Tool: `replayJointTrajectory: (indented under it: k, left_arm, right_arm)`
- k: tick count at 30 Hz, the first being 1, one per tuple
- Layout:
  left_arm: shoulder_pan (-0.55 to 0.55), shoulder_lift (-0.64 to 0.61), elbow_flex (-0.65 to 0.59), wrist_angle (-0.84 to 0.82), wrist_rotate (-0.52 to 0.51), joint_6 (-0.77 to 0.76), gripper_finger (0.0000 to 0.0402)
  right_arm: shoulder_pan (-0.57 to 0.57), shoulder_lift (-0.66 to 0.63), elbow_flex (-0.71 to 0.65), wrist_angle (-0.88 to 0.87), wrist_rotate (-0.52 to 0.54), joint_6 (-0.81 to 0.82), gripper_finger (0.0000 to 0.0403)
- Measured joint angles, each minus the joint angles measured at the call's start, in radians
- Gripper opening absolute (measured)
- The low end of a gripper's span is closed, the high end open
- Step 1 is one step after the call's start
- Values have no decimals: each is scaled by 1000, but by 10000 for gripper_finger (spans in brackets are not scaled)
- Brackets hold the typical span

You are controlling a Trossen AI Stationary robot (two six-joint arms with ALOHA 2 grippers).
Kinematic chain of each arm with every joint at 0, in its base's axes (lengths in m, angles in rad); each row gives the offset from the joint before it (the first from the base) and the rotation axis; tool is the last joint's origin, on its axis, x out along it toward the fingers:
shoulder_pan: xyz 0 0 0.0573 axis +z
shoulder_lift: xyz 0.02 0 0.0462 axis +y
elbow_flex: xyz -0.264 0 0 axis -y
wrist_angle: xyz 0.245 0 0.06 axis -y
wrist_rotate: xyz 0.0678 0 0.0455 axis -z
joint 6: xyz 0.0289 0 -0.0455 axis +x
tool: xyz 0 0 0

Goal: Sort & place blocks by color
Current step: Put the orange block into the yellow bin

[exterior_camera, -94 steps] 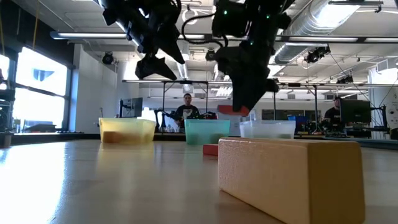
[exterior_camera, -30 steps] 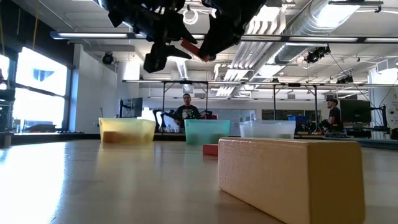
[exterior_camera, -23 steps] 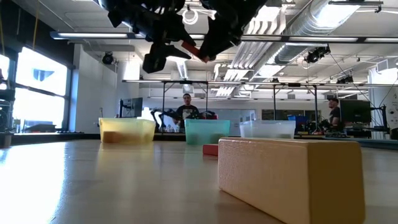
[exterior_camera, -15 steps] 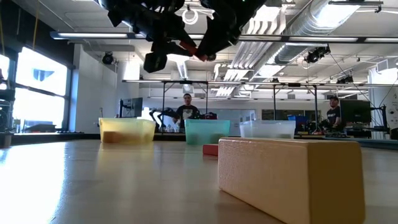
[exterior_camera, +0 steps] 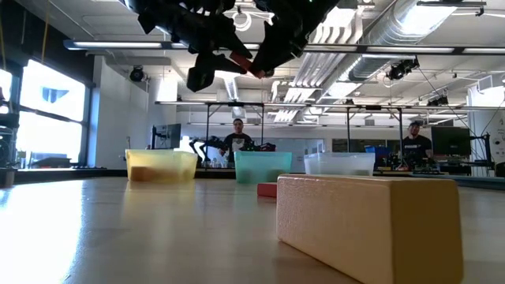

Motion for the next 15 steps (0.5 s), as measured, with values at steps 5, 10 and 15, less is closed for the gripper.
replayJointTrajectory:
  k: [5, 10, 15]
  left_arm:
    - [3, 0, 1, 6, -9, -21, 161]
    - [2, 18, 2, 3, -3, -32, 166]
    - [2, 36, 2, 10, 2, -39, 148]
  right_arm:
    - [3, 1, 0, -8, -19, -10, 92]
    - [2, 2, -1, -8, 0, -17, 92]
    - [-4, 3, -2, -11, -3, -22, 92]
